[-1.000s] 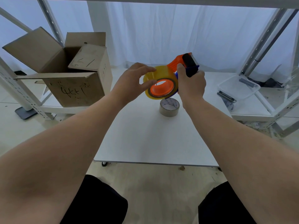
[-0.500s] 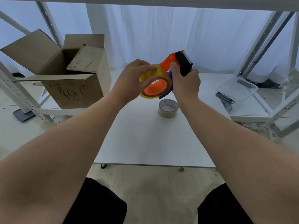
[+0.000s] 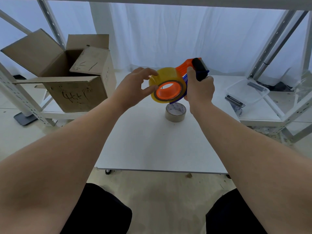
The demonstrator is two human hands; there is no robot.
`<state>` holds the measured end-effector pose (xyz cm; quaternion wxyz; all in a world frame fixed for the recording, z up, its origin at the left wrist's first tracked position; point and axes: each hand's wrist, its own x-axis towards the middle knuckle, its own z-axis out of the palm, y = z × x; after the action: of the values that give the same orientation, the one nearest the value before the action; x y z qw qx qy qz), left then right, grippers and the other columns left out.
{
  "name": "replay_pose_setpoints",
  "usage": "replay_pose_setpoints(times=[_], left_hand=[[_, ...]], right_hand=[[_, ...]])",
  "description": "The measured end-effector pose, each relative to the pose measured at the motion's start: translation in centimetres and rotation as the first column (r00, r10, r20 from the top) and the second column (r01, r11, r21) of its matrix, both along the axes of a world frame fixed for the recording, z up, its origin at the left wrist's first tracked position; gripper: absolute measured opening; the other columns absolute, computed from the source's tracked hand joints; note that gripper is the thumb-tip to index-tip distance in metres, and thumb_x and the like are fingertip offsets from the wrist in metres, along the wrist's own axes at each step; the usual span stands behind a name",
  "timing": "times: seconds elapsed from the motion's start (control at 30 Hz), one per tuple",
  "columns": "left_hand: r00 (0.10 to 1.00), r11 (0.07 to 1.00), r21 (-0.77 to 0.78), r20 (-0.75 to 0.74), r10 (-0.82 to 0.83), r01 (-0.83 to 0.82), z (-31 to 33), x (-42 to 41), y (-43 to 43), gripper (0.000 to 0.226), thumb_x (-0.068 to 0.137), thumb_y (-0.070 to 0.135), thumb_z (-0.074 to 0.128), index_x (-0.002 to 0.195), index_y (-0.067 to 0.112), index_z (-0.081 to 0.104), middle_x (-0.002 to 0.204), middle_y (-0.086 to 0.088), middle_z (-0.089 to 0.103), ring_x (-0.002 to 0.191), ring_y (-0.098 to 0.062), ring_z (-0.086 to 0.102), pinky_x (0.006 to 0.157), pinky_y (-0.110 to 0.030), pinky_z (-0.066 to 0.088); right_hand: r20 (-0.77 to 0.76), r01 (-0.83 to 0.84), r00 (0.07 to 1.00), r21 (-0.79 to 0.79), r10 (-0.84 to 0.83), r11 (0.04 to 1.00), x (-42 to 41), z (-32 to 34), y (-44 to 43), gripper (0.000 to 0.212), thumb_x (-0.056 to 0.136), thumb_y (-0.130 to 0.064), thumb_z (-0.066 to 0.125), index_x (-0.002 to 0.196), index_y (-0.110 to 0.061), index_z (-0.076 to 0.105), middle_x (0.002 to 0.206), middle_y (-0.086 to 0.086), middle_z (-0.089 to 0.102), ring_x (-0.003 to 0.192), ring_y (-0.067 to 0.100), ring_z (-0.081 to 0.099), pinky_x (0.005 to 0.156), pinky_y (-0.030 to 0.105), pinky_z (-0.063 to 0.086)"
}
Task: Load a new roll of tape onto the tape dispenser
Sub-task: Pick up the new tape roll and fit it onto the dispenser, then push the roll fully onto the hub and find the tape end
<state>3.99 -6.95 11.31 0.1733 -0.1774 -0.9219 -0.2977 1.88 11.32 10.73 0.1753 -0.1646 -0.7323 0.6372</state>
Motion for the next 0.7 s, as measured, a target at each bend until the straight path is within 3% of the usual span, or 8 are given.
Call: replay_pose_setpoints(times=[0.2,0.43,0.7], left_hand=[[1.000,0.999,-0.047,-0.008,-0.009,0.008,0.19,0.15,0.38,0.040,0.085,0.036,0.063,0.122,0.021,0.056,0.122,-0.005,0.057,0.105,-0.018,0.056,0.093,-0.039,0.049],[1.000,0.998,-0.063,0.004,-0.013,0.013,0.46,0.33,0.67,0.041,0.086,0.034,0.063,0.124,0.021,0.056,0.122,-0.006,0.056,0.105,-0.020,0.056,0.090,-0.037,0.051],[1.000,0.998,-0.061,0.017,-0.011,0.012,0.02,-0.17,0.67,0.044,0.085,0.038,0.062,0.127,0.026,0.054,0.122,-0.004,0.054,0.103,-0.017,0.055,0.080,-0.023,0.045]], right_hand=[[-0.026,-0.007,1.000,0.162,0.012,0.987,0.15,-0.07,-0.08,0.057,0.085,-0.050,0.056,0.125,-0.011,0.042,0.115,0.006,0.060,0.101,0.022,0.060,0.084,0.035,0.057],[-0.070,-0.020,0.997,0.192,0.034,0.981,0.15,0.04,-0.02,0.057,0.085,-0.049,0.058,0.125,-0.011,0.042,0.107,0.001,0.056,0.094,0.016,0.056,0.067,0.016,0.044],[-0.081,-0.036,0.995,0.231,0.056,0.972,0.41,0.05,-0.12,0.056,0.086,-0.049,0.057,0.125,-0.011,0.042,0.116,0.006,0.059,0.095,0.017,0.055,0.075,0.023,0.049]])
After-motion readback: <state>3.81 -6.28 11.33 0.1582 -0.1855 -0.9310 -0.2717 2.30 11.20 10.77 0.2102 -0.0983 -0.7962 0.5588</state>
